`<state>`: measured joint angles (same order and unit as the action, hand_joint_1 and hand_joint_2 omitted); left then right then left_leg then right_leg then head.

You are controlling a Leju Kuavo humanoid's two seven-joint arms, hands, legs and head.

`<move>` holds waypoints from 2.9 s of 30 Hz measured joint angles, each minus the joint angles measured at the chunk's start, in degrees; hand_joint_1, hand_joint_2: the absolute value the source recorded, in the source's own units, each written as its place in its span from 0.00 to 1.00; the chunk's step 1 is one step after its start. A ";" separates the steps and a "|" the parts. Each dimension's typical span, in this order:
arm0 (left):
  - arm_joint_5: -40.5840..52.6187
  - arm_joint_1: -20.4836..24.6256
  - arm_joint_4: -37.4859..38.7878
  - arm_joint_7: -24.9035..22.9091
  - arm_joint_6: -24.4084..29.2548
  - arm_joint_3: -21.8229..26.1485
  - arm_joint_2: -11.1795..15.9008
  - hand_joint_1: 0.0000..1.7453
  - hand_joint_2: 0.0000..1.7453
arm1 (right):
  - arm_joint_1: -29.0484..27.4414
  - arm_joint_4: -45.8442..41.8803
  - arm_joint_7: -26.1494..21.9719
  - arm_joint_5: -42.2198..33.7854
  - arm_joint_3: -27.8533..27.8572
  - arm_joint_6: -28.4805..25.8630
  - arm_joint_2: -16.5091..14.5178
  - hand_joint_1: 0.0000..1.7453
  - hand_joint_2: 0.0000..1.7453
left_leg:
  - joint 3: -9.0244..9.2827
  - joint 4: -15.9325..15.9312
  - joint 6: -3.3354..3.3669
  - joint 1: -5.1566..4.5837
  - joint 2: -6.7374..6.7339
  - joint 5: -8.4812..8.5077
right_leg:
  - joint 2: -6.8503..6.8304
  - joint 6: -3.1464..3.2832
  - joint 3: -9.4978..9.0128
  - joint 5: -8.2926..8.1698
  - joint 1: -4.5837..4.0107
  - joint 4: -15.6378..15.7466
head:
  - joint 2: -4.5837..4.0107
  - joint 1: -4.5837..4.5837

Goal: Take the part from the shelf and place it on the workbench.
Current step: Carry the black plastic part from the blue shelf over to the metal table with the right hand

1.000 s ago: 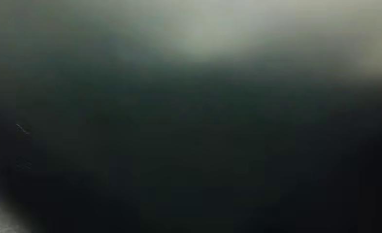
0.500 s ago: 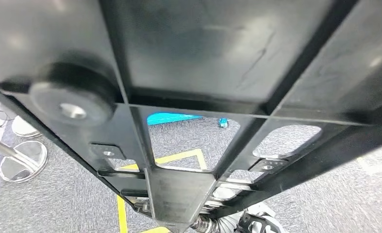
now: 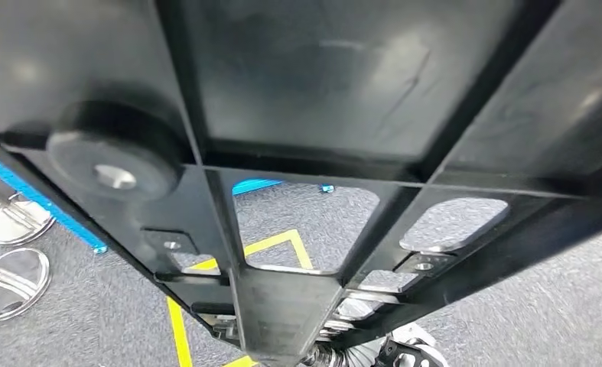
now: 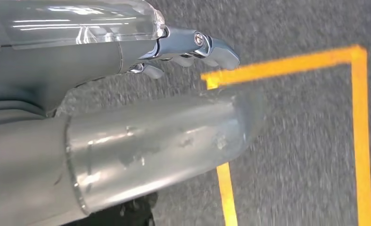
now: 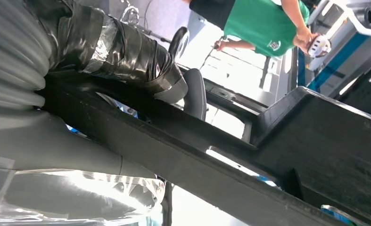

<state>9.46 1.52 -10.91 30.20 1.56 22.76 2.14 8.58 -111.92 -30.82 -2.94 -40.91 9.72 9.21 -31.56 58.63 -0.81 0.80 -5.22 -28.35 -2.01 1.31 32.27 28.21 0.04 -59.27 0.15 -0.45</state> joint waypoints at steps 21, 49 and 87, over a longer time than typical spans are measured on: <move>0.44 -0.52 0.00 -0.84 0.30 0.22 0.09 0.00 0.00 | -1.86 -0.84 0.44 -0.50 0.35 -1.04 -0.04 1.00 1.00 | 1.29 -1.74 2.08 0.64 3.45 0.28 | 2.52 -2.23 9.73 5.19 0.76 -15.47 | 0.00 -0.11; 2.00 -0.31 0.00 -1.71 2.84 4.23 1.25 0.00 0.00 | -6.03 2.58 -1.11 0.84 6.54 -3.45 -0.84 1.00 1.00 | 1.37 -1.63 1.97 0.54 5.09 0.03 | 3.45 -1.24 7.15 2.51 -0.16 -8.63 | 0.00 -0.03; 4.71 0.39 -0.11 -7.98 4.78 6.67 2.57 0.00 0.00 | -3.89 1.67 0.28 4.44 9.65 -5.38 -0.81 1.00 1.00 | 1.96 -1.88 1.51 -0.18 0.94 -0.36 | -0.38 -1.74 3.22 -1.34 0.64 -2.22 | 0.00 -0.05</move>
<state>14.16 1.91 -11.02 22.22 6.34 29.42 4.71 4.70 -110.25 -30.55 1.50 -31.26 4.33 8.39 -29.61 56.75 0.70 0.62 -4.28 -28.71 -2.39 -0.43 35.49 26.87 0.67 -61.50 0.15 -0.51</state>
